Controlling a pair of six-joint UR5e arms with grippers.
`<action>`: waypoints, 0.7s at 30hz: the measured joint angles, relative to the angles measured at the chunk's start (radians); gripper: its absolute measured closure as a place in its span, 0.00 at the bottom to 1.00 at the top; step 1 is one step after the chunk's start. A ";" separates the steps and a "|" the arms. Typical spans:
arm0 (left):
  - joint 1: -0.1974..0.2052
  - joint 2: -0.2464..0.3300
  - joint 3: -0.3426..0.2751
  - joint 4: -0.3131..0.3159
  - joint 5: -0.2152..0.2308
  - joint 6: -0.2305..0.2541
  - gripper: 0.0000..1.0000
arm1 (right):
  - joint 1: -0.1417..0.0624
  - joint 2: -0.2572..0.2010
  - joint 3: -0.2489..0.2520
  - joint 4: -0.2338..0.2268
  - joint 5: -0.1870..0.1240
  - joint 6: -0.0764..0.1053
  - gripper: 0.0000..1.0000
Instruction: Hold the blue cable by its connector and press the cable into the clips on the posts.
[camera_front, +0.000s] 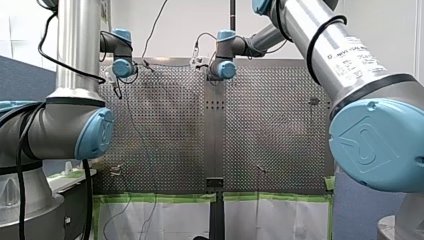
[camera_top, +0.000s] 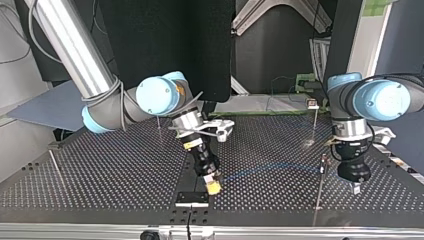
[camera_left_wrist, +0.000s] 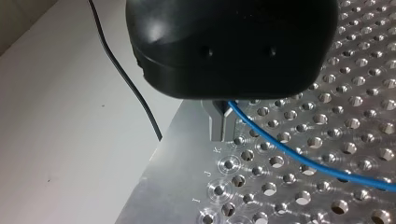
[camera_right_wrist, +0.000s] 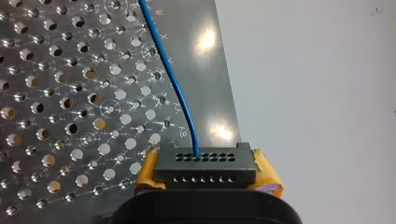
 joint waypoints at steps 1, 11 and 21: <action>0.000 0.000 0.000 -0.002 0.001 -0.001 1.00 | -0.001 0.000 0.000 0.000 -0.001 0.001 1.00; -0.009 0.000 0.000 -0.014 0.001 0.023 0.76 | -0.008 0.001 -0.001 0.012 -0.009 0.005 1.00; -0.010 0.001 -0.001 -0.068 -0.047 0.084 0.00 | -0.013 0.003 0.000 0.049 -0.008 0.007 1.00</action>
